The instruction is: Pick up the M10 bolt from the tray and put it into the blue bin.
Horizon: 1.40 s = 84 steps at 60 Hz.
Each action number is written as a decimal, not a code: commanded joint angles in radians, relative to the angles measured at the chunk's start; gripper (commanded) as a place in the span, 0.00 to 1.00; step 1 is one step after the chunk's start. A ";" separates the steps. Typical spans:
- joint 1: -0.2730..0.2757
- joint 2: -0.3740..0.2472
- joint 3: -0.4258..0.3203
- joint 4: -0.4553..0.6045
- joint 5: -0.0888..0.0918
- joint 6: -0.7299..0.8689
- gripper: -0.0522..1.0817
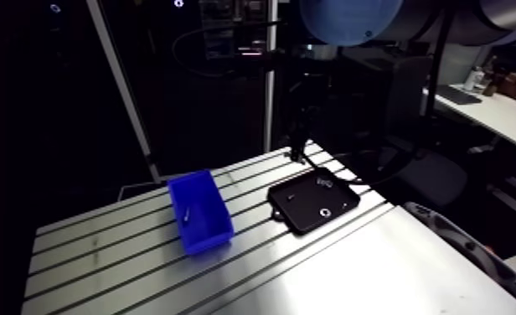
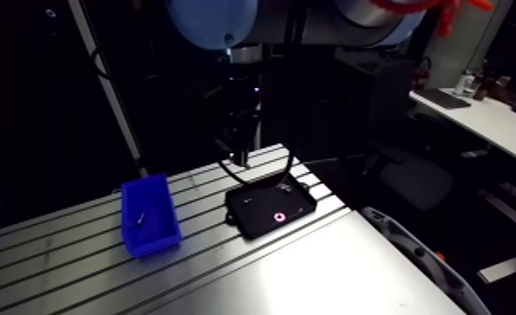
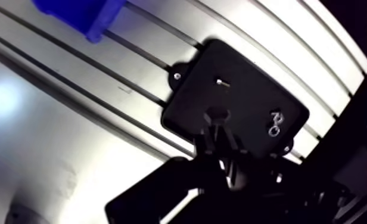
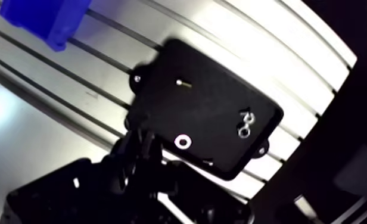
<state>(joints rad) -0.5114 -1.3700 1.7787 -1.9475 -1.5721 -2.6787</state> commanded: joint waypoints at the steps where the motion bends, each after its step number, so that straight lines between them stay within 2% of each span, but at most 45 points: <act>1: 0.059 -0.007 -0.072 0.082 0.048 -0.437 0.99; 4: 0.068 -0.007 -0.088 0.108 0.051 -0.494 0.99; 7: 0.083 -0.004 -0.109 0.139 0.067 -0.583 0.99; 11: 0.100 0.002 -0.129 0.144 0.078 -0.643 0.99; 16: 0.131 0.007 -0.139 0.143 0.080 -0.696 0.99; 18: 0.154 0.021 -0.144 0.140 0.077 -0.741 0.99; 24: 0.171 0.030 -0.144 0.140 0.071 -0.776 0.98; 46: 0.210 0.094 -0.147 0.094 0.067 -0.773 0.98; 53: 0.265 0.120 -0.149 0.065 0.064 -0.755 0.98; 64: 0.318 0.130 -0.146 0.060 0.063 -0.684 0.98; 74: 0.329 0.143 -0.136 0.057 0.065 -0.664 0.98; 80: 0.332 0.169 -0.129 0.037 0.058 -0.661 0.97; 84: 0.332 0.180 -0.125 0.014 0.046 -0.642 0.97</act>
<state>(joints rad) -0.1898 -1.2230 1.6419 -1.8964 -1.5111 -3.3522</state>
